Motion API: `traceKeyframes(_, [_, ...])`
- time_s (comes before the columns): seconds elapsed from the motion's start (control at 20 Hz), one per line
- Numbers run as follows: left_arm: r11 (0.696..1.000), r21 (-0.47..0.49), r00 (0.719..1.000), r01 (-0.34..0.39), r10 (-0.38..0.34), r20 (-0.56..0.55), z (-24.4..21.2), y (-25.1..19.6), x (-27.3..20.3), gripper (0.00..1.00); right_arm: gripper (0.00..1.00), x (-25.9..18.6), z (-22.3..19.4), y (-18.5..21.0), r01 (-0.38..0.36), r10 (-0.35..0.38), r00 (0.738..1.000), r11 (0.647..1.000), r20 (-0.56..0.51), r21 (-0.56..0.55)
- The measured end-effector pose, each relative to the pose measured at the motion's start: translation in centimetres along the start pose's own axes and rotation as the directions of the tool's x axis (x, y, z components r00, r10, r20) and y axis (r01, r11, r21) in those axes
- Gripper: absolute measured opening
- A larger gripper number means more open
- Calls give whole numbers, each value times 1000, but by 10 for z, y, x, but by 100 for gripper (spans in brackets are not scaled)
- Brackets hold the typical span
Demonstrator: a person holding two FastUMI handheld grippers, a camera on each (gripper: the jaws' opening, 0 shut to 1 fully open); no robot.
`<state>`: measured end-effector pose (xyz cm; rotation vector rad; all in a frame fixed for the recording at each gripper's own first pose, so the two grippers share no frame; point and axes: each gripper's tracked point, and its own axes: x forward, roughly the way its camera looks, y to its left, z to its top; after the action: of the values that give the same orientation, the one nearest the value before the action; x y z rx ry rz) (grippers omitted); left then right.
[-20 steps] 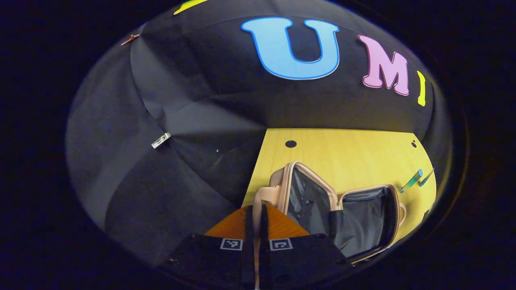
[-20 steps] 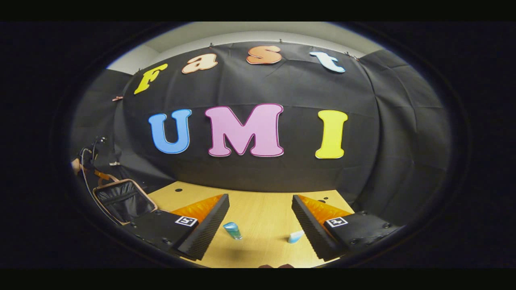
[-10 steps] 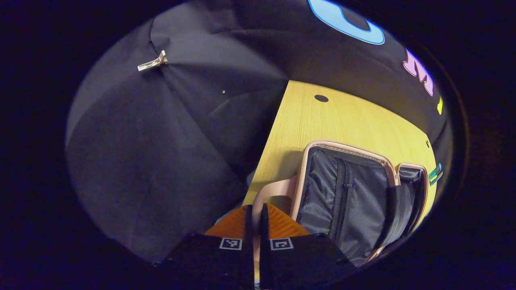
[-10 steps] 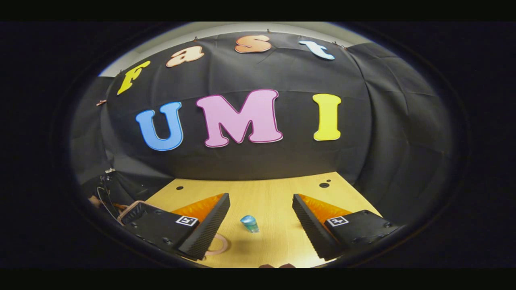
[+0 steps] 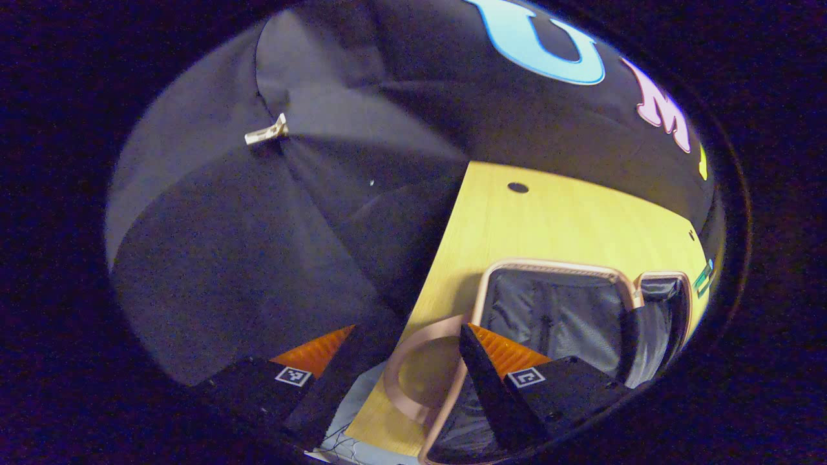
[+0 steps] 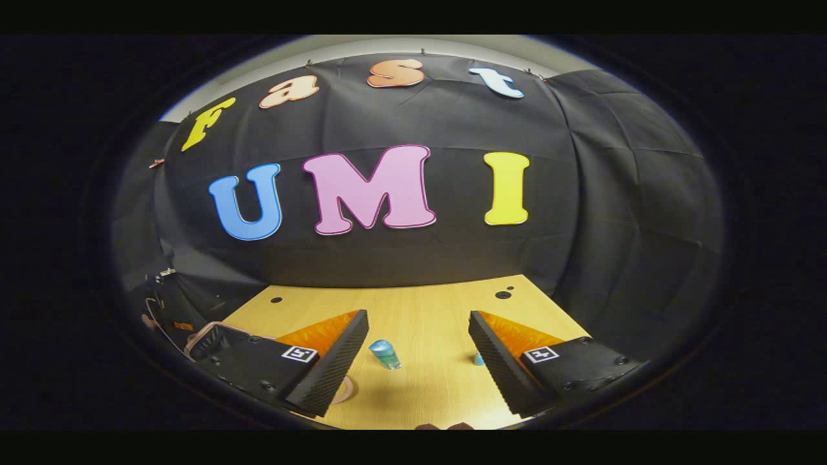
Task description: First open the suitcase, pack the skin care products into it, and then close the suitcase.
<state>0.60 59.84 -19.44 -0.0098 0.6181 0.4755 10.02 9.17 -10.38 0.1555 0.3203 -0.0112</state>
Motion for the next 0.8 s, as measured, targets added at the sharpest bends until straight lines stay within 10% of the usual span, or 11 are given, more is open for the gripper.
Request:
traceKeyframes(0.4, [947,137,896,291,-320,307,106,-212,-119,96,99,-6,2,-26,44,-41,998,998,52,-50])
traceKeyframes(0.8, [832,190,781,521,-555,288,83,-412,-206,96,99,2,1,-41,6,0,998,996,60,-94])
